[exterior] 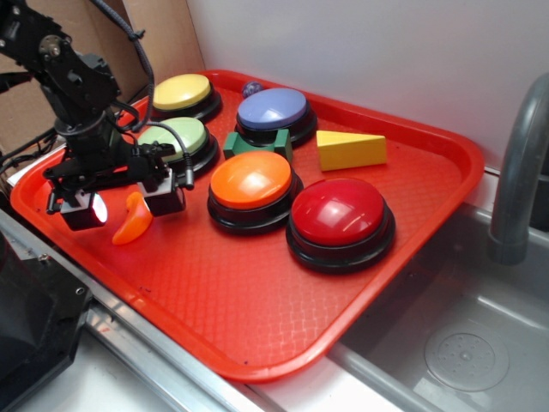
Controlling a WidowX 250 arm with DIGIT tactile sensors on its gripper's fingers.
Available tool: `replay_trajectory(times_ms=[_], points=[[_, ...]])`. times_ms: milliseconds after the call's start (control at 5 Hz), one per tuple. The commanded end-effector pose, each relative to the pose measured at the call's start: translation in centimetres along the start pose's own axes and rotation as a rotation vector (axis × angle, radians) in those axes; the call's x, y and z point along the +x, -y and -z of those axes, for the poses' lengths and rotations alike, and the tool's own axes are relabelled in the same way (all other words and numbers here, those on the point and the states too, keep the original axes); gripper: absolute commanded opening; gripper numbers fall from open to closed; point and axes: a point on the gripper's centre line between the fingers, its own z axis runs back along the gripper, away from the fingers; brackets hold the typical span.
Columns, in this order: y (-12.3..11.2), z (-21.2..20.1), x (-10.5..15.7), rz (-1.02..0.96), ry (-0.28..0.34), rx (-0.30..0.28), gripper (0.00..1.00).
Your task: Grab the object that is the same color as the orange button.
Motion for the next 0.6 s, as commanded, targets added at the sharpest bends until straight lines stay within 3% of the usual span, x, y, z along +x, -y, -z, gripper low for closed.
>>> replay_trajectory(times_ms=[0, 200, 400], points=[[-0.03, 0.30, 0.53, 0.020, -0.029, -0.043, 0.97], [-0.10, 0.47, 0.70, 0.015, -0.026, -0.052, 0.00], [-0.25, 0.68, 0.95, 0.001, -0.027, -0.050, 0.00]])
